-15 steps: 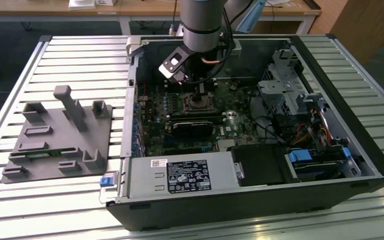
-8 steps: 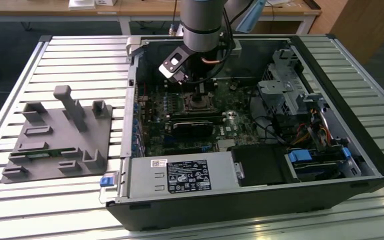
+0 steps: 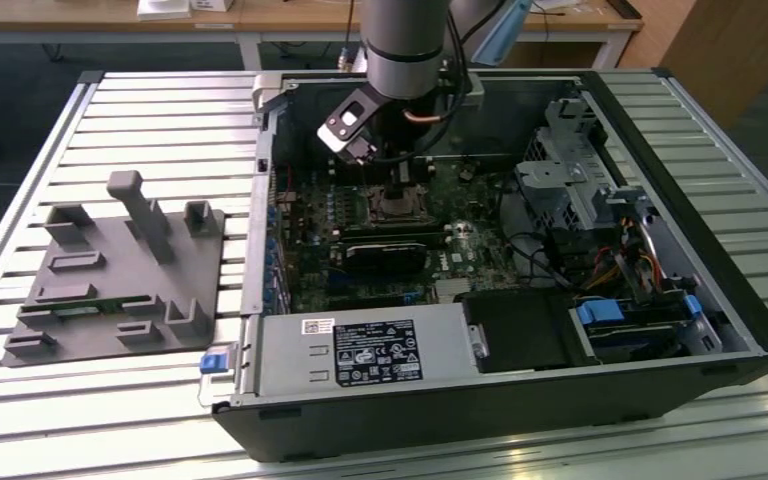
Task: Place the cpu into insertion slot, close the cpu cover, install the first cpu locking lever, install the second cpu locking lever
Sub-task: 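Install the first cpu locking lever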
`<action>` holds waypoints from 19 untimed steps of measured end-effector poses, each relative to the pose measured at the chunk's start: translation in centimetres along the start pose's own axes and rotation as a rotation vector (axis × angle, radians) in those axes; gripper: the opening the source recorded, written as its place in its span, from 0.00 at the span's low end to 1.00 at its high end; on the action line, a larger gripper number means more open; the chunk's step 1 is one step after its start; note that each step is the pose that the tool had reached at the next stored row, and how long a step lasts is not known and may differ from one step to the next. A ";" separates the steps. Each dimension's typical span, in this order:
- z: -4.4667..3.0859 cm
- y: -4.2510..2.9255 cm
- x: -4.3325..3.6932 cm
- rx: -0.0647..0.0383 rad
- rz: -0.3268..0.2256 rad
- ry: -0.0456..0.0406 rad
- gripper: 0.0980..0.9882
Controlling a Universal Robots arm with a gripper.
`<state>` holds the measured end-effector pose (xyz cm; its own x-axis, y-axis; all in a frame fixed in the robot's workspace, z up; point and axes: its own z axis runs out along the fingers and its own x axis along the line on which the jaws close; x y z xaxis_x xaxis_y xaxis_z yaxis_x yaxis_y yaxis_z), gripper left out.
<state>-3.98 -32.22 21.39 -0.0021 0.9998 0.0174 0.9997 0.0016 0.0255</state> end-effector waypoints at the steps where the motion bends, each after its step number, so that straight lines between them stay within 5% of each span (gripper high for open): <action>1: -0.18 0.00 0.00 0.000 0.000 -0.0001 0.01; 9: -1.50 0.04 0.02 0.000 0.000 -0.0010 0.01; 19: -4.50 0.12 0.08 0.000 0.000 -0.0010 0.01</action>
<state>-3.98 -32.22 25.89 -0.0021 0.9999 0.0165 0.9997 0.0017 0.0257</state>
